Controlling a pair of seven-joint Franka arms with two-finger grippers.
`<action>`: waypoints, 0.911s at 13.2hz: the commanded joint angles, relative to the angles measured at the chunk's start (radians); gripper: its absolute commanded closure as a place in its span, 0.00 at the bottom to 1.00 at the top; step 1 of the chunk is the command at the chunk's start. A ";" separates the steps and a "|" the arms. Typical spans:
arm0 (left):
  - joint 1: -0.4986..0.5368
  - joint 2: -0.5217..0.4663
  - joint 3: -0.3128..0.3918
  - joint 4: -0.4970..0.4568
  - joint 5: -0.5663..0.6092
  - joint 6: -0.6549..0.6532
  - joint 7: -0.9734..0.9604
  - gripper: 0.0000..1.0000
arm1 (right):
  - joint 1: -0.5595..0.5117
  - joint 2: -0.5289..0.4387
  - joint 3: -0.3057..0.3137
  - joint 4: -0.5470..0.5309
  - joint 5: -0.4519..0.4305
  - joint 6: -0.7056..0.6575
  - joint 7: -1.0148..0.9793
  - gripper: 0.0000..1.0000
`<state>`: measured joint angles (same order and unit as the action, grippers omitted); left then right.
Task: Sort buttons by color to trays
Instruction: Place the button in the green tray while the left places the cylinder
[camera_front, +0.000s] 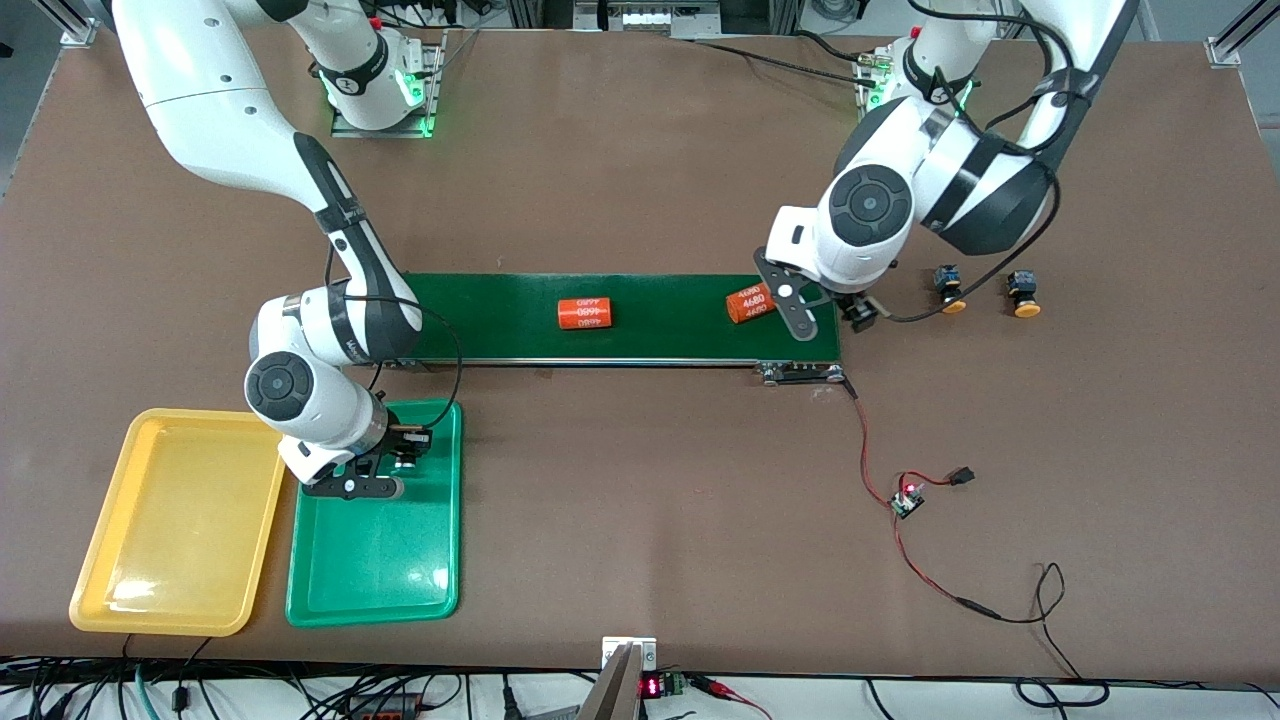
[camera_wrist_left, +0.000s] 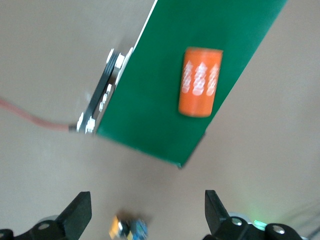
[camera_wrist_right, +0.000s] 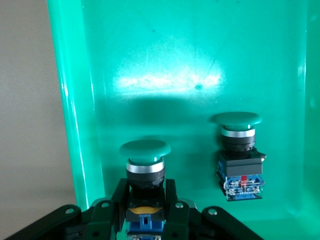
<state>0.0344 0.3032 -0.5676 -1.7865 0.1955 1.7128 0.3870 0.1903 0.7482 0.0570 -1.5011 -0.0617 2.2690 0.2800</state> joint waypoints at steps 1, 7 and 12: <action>0.042 -0.026 0.044 0.010 -0.002 -0.107 -0.179 0.00 | 0.006 0.002 0.006 0.004 0.007 0.009 -0.002 0.00; 0.055 -0.036 0.406 -0.083 -0.127 -0.108 -0.226 0.00 | 0.018 -0.194 0.004 -0.066 0.013 -0.153 0.048 0.00; 0.055 -0.004 0.522 -0.295 -0.152 0.100 -0.235 0.00 | 0.086 -0.528 0.047 -0.370 0.011 -0.174 0.272 0.00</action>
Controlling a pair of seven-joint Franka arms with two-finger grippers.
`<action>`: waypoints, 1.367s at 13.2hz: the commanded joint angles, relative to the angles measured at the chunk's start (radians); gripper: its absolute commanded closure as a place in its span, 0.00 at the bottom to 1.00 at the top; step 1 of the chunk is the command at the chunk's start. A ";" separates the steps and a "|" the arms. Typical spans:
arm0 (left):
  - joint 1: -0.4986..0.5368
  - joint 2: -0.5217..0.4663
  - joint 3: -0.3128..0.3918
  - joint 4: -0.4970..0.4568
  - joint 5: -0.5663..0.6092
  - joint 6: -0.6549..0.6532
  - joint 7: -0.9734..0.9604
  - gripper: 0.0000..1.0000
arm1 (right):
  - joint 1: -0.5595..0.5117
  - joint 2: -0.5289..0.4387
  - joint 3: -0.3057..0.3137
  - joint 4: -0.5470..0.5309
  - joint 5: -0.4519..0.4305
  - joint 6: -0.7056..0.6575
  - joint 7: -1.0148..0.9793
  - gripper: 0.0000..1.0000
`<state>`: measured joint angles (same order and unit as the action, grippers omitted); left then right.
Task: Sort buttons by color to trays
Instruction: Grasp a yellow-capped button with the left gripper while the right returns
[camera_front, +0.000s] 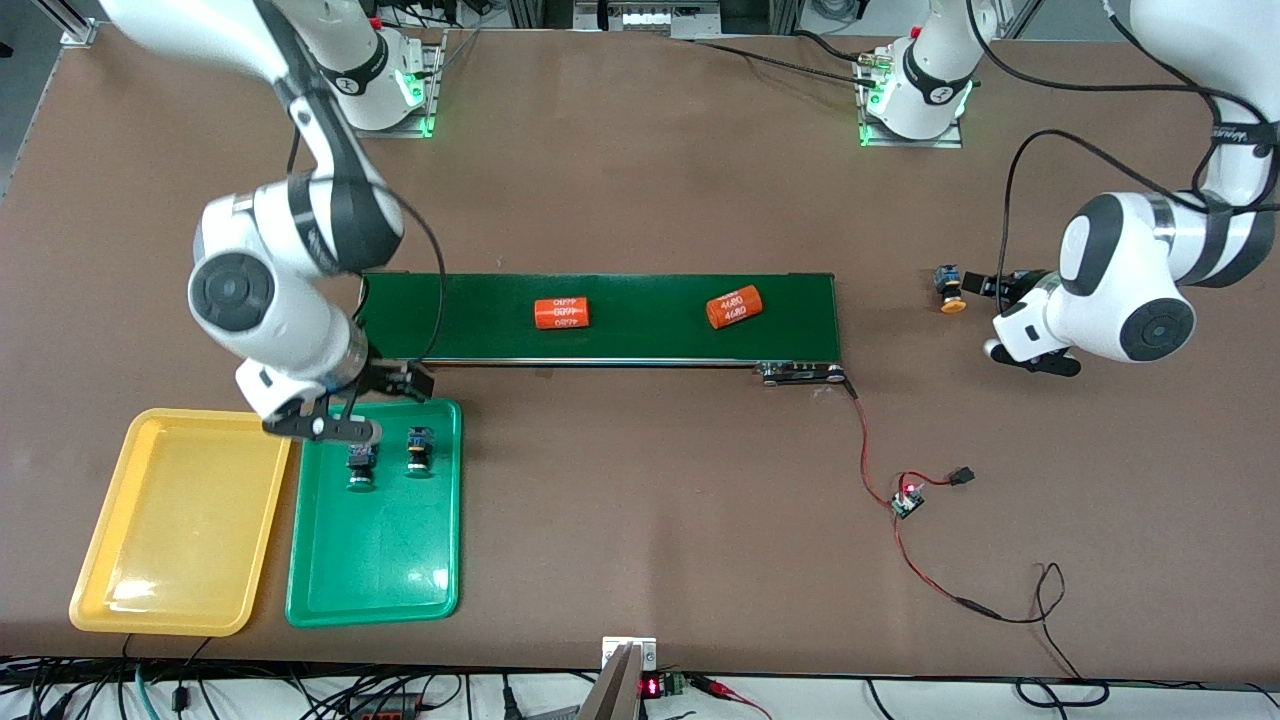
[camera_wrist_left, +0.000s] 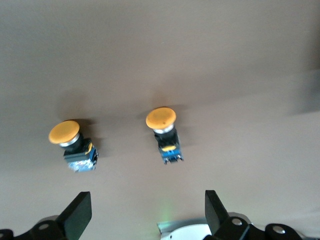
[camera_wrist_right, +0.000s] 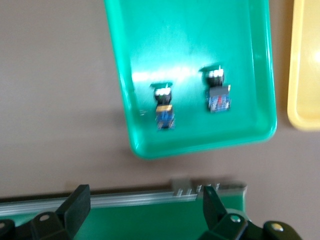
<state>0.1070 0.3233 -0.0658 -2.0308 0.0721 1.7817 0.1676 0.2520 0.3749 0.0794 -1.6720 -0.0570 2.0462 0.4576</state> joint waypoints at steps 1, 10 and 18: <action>-0.017 -0.032 0.038 -0.075 -0.052 0.050 -0.020 0.00 | 0.024 -0.201 0.054 -0.262 0.005 0.086 0.133 0.00; -0.017 -0.113 0.040 -0.483 -0.094 0.633 -0.135 0.00 | 0.018 -0.337 0.192 -0.563 -0.042 0.330 0.300 0.00; -0.015 -0.110 0.031 -0.503 -0.095 0.674 -0.125 0.80 | 0.018 -0.311 0.192 -0.552 -0.047 0.333 0.300 0.00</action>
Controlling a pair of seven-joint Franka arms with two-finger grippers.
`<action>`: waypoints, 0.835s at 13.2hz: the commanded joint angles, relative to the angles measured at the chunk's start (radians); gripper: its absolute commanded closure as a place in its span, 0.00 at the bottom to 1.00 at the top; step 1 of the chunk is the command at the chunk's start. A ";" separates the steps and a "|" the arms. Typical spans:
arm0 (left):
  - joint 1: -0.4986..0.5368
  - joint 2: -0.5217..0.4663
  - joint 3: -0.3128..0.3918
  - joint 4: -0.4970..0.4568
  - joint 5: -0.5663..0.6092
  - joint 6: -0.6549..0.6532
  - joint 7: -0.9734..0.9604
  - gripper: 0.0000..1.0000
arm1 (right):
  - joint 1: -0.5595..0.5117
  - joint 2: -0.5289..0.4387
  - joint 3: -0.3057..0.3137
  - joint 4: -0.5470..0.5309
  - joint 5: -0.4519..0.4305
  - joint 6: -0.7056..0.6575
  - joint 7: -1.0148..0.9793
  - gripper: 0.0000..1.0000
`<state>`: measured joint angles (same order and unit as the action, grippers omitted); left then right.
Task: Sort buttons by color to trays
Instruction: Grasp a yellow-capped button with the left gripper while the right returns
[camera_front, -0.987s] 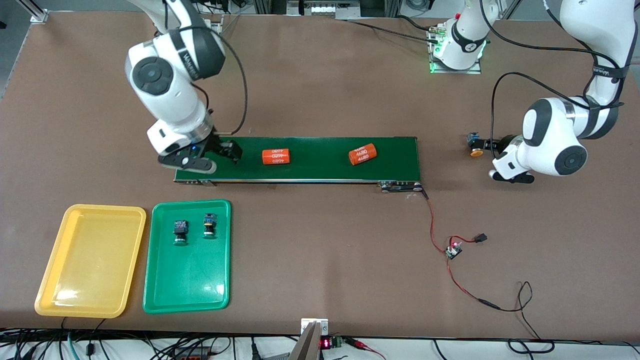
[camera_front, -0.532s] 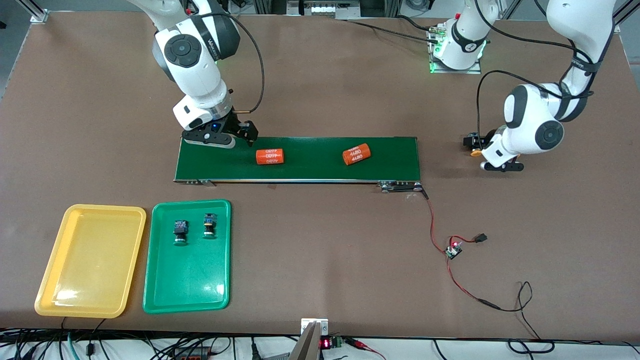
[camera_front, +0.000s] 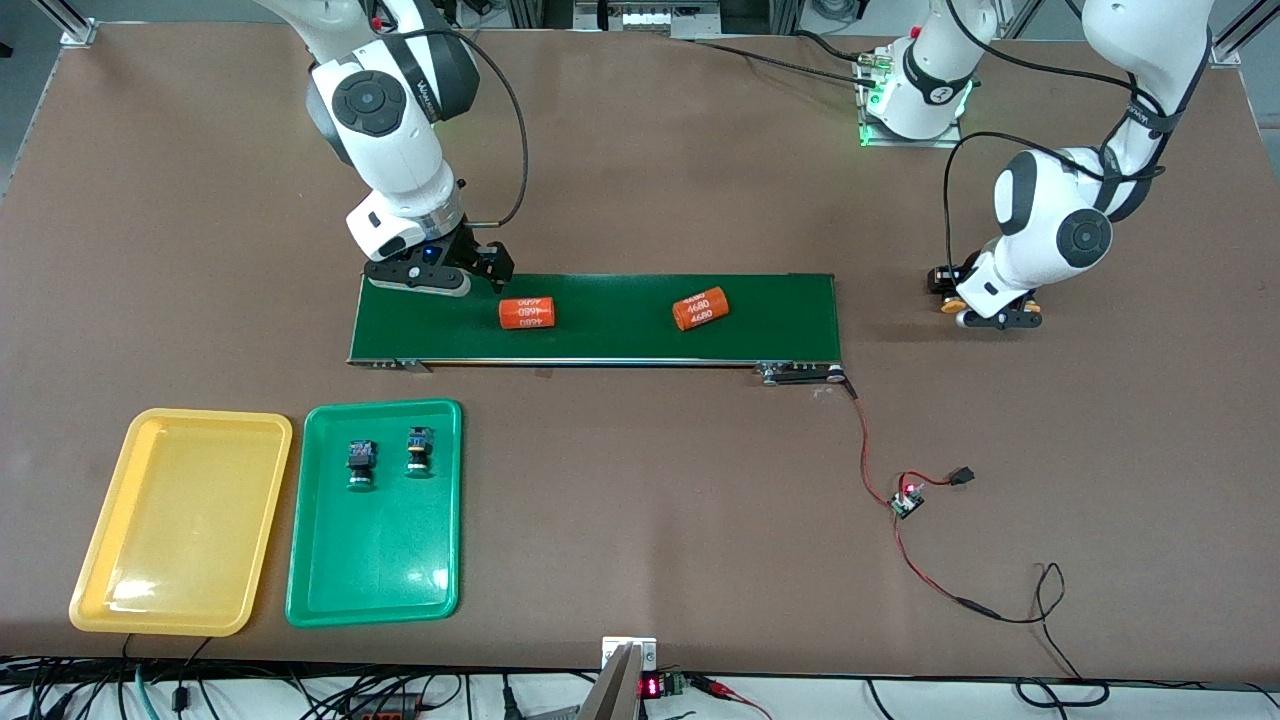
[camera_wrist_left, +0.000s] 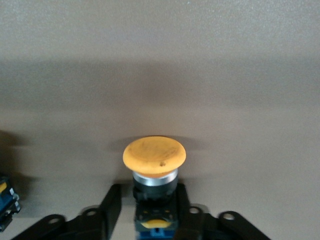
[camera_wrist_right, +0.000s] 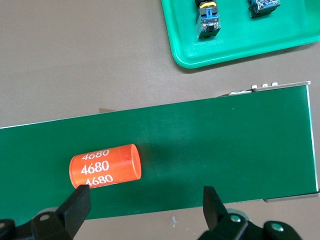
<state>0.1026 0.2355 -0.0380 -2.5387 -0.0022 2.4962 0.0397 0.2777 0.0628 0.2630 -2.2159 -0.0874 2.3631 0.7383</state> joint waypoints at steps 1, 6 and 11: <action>-0.011 -0.024 0.003 0.015 -0.021 -0.060 0.003 0.84 | -0.006 0.006 0.009 -0.002 -0.017 0.021 0.019 0.00; -0.012 -0.027 -0.040 0.254 -0.032 -0.392 -0.004 0.87 | -0.008 0.005 0.009 0.002 -0.017 0.015 0.021 0.00; -0.027 0.024 -0.228 0.490 -0.070 -0.490 -0.064 0.87 | -0.011 0.009 0.007 0.002 -0.017 0.016 0.019 0.00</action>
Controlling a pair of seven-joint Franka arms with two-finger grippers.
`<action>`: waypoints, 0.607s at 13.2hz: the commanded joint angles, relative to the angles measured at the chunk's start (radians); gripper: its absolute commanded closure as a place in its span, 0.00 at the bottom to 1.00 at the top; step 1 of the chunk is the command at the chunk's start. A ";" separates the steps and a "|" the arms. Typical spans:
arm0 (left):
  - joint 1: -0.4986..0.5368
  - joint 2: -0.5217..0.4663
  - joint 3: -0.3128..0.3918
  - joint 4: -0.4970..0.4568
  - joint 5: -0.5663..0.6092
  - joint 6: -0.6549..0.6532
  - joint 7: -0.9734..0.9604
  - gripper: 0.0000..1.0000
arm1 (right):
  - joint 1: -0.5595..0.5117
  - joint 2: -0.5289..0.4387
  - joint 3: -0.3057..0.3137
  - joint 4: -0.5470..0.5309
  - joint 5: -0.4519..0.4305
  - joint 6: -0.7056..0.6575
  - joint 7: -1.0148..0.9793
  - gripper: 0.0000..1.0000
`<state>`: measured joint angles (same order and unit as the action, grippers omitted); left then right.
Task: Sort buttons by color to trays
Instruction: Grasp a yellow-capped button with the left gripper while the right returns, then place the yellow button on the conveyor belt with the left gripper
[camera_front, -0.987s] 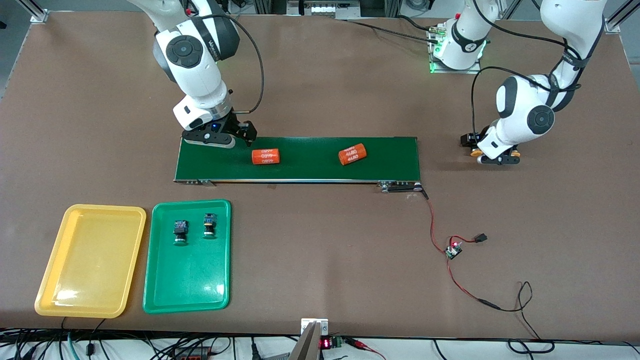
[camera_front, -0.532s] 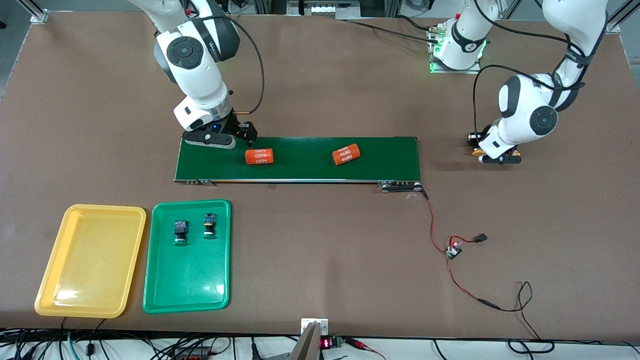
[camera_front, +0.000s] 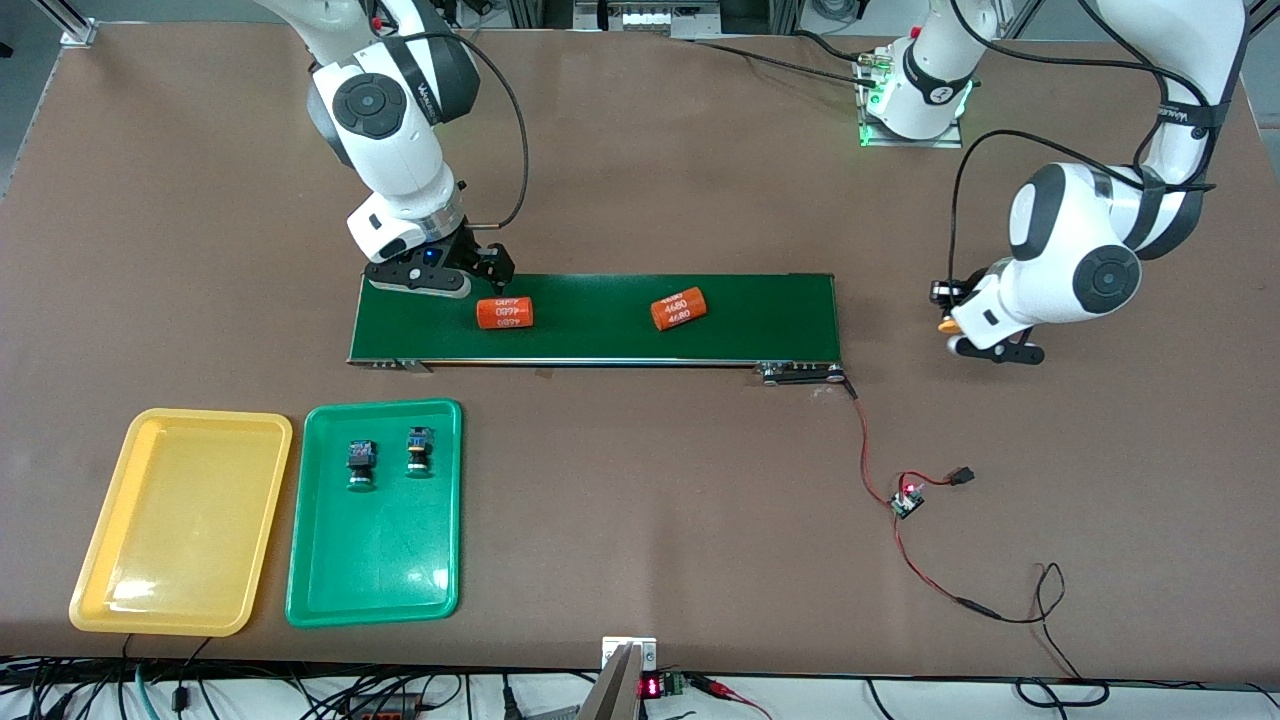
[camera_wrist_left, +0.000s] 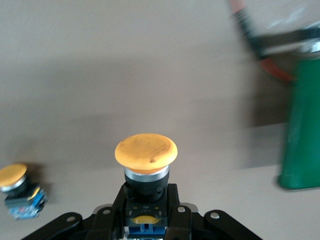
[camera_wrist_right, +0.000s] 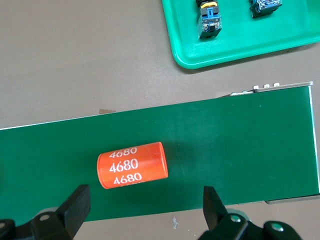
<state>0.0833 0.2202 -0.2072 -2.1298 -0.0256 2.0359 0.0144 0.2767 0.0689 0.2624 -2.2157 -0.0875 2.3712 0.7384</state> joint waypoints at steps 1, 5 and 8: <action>-0.014 0.059 -0.104 0.115 -0.072 -0.026 -0.106 0.86 | -0.010 0.002 0.008 0.002 -0.017 0.008 0.019 0.00; -0.095 0.191 -0.237 0.214 -0.076 0.045 -0.410 0.86 | -0.011 0.002 0.008 0.002 -0.018 0.008 0.019 0.00; -0.134 0.222 -0.264 0.203 -0.066 0.087 -0.467 0.86 | -0.013 0.003 0.008 0.002 -0.018 0.008 0.019 0.00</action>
<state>-0.0476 0.4096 -0.4648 -1.9512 -0.1004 2.1234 -0.4198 0.2753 0.0693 0.2614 -2.2156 -0.0875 2.3713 0.7384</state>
